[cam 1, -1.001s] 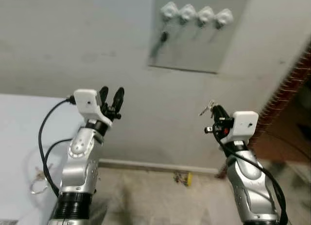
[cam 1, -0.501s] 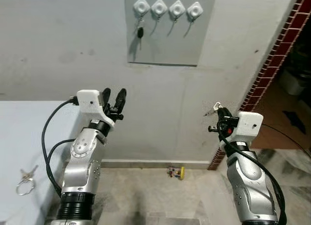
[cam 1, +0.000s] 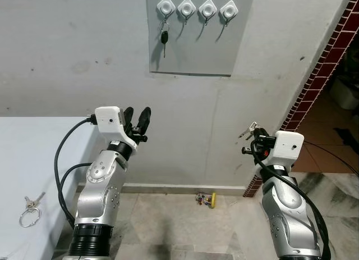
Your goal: Hang keys on a hook
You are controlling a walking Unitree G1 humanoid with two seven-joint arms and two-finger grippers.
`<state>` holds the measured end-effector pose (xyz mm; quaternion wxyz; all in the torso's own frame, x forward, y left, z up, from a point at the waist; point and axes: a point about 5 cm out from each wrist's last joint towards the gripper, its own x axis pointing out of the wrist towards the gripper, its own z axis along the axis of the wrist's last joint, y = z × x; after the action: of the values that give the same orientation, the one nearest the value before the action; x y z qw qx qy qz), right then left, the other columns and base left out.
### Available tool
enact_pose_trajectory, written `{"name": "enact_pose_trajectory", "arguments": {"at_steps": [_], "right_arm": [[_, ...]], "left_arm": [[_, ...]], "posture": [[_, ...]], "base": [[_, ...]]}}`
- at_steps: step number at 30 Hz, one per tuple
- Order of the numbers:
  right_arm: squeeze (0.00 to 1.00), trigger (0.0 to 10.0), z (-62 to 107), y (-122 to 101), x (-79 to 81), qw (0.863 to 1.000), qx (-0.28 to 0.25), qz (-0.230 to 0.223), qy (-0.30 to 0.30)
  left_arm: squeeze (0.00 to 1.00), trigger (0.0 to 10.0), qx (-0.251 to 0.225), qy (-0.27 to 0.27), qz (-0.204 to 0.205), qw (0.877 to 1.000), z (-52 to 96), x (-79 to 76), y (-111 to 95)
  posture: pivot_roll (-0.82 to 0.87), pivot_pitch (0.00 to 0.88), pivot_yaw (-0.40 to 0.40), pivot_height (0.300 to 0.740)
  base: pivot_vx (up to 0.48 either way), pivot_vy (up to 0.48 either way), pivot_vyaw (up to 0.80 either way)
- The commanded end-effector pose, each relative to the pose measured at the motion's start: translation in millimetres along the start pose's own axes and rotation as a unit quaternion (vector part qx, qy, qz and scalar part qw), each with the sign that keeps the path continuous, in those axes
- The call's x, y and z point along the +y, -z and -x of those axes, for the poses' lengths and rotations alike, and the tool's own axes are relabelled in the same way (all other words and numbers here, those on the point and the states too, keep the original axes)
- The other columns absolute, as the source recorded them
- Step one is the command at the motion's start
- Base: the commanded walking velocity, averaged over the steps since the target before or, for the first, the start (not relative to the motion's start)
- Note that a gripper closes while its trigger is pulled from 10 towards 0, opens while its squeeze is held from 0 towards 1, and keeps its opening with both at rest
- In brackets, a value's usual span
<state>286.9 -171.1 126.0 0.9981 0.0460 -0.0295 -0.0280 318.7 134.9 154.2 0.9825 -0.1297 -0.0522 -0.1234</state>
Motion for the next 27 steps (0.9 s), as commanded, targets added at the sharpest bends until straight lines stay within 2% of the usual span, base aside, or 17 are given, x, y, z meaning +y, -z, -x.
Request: {"name": "enact_pose_trajectory", "arguments": {"at_steps": [1, 12, 23, 27], "right_arm": [[0.00, 10.0, -0.1, -6.0, 1.5, 1.000, -0.011, -0.001, 0.001], [0.00, 10.0, 7.0, -3.8, 1.1, 1.000, -0.021, -0.010, 0.014], [0.00, 10.0, 7.3, -5.8, -1.8, 1.000, -0.025, -0.004, 0.010], [0.00, 10.0, 5.0, -7.6, 0.0, 1.000, -0.026, -0.003, 0.004]], "left_arm": [[0.00, 10.0, 0.000, 0.007, -0.006, 1.000, -0.2, -0.6, -3.2], [0.00, 10.0, 0.009, 0.034, -0.014, 0.999, -6.5, -5.0, -5.4], [0.00, 10.0, 0.017, 0.039, -0.005, 0.999, -8.0, -7.1, -2.7], [0.00, 10.0, 0.016, 0.034, -0.005, 0.999, -6.7, -5.8, -2.6]], "posture": [[-0.12, 0.000, -0.011, 0.740], [-0.15, 0.000, 0.037, 0.740], [-0.15, 0.000, 0.020, 0.740], [-0.14, 0.000, 0.007, 0.740]], "base": [[0.000, 0.000, 0.00], [0.000, 0.000, 0.00], [0.000, 0.000, 0.00], [0.389, 0.000, 0.00]]}}
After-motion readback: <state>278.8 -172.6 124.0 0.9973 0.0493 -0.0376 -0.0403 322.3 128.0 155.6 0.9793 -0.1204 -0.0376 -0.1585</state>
